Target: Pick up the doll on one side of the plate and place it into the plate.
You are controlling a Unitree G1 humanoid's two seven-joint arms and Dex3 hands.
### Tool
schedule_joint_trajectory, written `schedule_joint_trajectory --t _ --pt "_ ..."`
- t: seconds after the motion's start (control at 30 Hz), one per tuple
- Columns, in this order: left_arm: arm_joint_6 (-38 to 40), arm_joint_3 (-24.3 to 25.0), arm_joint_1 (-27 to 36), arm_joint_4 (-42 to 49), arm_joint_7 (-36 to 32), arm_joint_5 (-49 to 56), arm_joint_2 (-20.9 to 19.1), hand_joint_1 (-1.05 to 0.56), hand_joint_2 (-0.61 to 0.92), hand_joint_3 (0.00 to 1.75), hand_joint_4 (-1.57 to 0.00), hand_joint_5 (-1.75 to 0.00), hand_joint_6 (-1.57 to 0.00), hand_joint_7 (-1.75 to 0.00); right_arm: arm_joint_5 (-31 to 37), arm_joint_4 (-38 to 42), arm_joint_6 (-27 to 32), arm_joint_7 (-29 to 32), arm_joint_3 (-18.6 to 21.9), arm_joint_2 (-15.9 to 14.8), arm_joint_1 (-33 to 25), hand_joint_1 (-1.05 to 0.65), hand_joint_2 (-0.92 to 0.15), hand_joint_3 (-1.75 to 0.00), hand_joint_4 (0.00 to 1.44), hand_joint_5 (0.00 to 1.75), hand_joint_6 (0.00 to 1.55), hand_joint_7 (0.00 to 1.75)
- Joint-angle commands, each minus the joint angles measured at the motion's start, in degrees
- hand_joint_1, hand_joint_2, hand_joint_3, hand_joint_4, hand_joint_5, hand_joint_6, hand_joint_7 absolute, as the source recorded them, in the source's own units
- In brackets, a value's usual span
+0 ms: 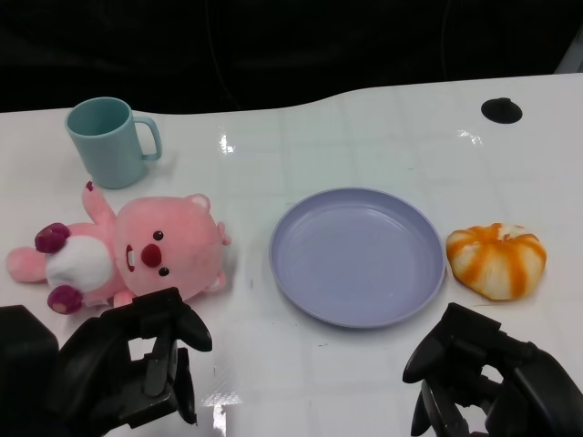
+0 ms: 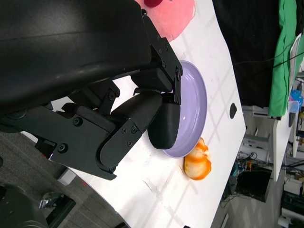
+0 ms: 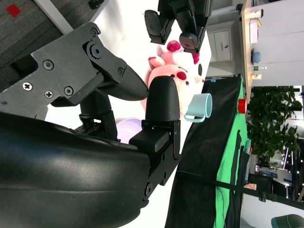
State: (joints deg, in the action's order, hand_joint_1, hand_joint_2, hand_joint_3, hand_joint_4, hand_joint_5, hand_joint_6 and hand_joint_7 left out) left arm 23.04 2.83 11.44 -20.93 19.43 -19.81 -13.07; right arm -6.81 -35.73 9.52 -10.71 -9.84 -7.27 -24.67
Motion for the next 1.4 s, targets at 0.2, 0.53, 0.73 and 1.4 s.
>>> schedule_joint_trajectory --t 0.2,0.53,0.73,1.4 --pt "-0.9 0.5 -0.6 0.8 1.0 0.2 -0.9 -0.06 0.44 1.4 -0.89 -1.75 -0.74 -1.7 -0.1 -0.7 0.2 0.2 0.2 -0.1 0.1 -0.24 -0.55 -1.21 0.63 1.74 0.53 1.54" --pt "-0.5 0.5 -0.5 0.4 0.7 0.2 -1.0 -0.07 0.44 1.39 -0.88 -1.75 -0.74 -1.7 -0.1 -0.7 0.1 0.1 0.2 -0.2 0.1 -0.25 -0.55 -1.2 0.62 1.74 0.53 1.53" --pt "-0.1 0.6 -0.7 0.5 0.5 0.2 -1.0 -0.07 0.44 1.39 -0.89 -1.75 -0.74 -1.7 0.0 -0.7 0.4 0.2 0.2 -0.2 0.3 -0.25 -0.55 -1.2 0.62 1.75 0.53 1.54" --pt "-1.8 3.2 -1.1 0.9 1.2 -3.3 1.0 -0.12 0.44 1.29 -0.78 -1.53 -0.75 -1.23 0.4 0.1 -0.2 0.3 0.1 -0.1 0.8 -0.24 -0.54 -1.22 0.63 1.75 0.53 1.54"
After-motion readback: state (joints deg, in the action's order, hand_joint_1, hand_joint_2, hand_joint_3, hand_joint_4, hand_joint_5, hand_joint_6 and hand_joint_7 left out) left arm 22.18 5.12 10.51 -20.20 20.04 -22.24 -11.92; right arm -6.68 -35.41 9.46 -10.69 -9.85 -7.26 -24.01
